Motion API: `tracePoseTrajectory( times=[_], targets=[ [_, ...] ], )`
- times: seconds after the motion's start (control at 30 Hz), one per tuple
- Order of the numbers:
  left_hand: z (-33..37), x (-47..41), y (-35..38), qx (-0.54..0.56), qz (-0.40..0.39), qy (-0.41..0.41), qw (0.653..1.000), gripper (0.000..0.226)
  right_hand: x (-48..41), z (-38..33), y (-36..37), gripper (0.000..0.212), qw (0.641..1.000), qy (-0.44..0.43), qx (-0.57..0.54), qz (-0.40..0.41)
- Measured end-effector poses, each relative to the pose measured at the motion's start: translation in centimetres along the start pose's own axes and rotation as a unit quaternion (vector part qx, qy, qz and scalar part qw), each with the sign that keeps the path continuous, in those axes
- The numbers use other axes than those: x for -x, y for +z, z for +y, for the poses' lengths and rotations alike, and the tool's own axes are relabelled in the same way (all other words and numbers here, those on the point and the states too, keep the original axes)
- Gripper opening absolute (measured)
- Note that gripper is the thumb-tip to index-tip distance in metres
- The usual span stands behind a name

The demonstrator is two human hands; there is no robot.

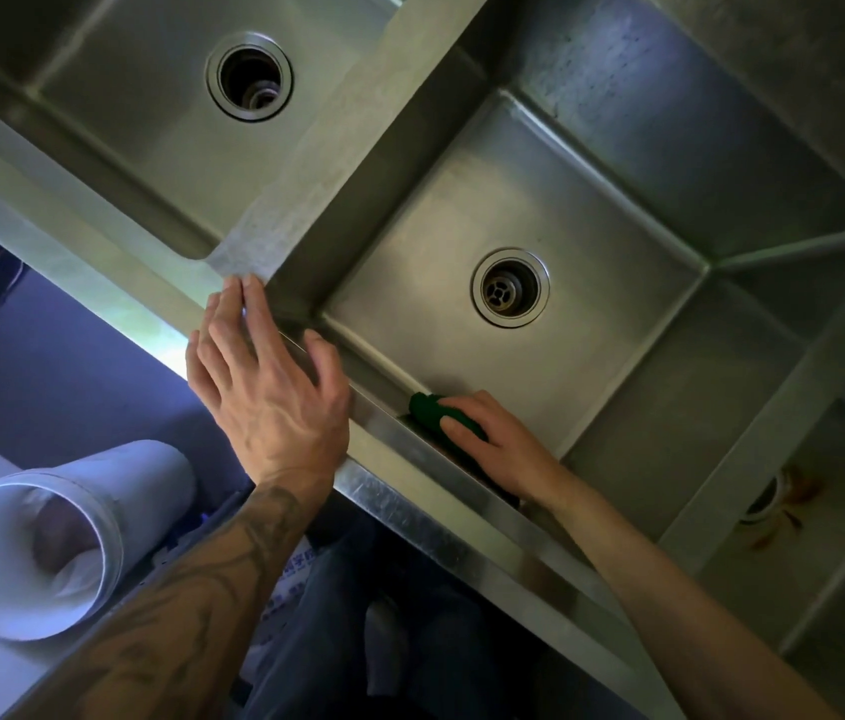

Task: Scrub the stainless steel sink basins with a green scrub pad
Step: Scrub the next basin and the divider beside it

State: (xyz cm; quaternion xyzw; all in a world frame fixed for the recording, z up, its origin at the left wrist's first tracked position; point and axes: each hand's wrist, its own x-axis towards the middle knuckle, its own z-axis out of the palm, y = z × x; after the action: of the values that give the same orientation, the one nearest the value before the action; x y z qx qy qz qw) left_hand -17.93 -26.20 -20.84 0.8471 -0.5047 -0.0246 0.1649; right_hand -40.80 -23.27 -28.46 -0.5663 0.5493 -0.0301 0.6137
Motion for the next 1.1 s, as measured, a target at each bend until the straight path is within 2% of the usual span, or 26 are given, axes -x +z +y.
tracePoseTrajectory(
  times=[0.1, 0.3, 0.43, 0.5, 0.7, 0.83, 0.9, 1.1],
  targets=[
    [0.0, 0.0, 0.0, -0.002, 0.007, -0.001, 1.000, 0.060, 0.8, 0.0, 0.0, 0.042, 0.999, -0.037, -0.018, 0.010],
    [0.1, 0.1, -0.2, 0.001, 0.006, -0.002, 1.000, 0.059, -1.6, 0.5, 0.0, 0.040, 0.997, 0.070, 0.015, -0.032],
    [0.2, 0.0, -0.2, -0.003, 0.004, -0.004, 1.000, 0.060, 2.0, 0.5, -0.5, 0.041, 0.999, -0.006, -0.033, -0.002],
    [0.2, 0.0, -0.3, 0.000, 0.002, -0.004, 1.000, 0.060, 2.6, 0.8, -0.6, 0.040, 0.999, -0.016, -0.035, -0.004],
    [0.3, 0.0, -0.4, 0.002, 0.000, -0.004, 1.000, 0.060, -0.4, 1.7, 0.1, 0.039, 0.997, 0.069, 0.015, -0.029],
    [0.3, 0.0, -0.4, 0.005, 0.000, -0.006, 1.000, 0.060, 3.5, 1.2, -0.2, 0.040, 0.998, -0.008, -0.048, 0.033],
    [0.3, 0.0, -0.5, 0.005, -0.002, -0.007, 1.000, 0.061, 4.4, 1.3, -0.5, 0.043, 0.998, -0.015, -0.060, 0.024],
    [0.2, 0.0, -0.4, 0.003, -0.006, -0.003, 1.000, 0.061, 0.5, 3.6, -1.1, 0.037, 0.991, 0.103, 0.044, -0.073]
  ],
)
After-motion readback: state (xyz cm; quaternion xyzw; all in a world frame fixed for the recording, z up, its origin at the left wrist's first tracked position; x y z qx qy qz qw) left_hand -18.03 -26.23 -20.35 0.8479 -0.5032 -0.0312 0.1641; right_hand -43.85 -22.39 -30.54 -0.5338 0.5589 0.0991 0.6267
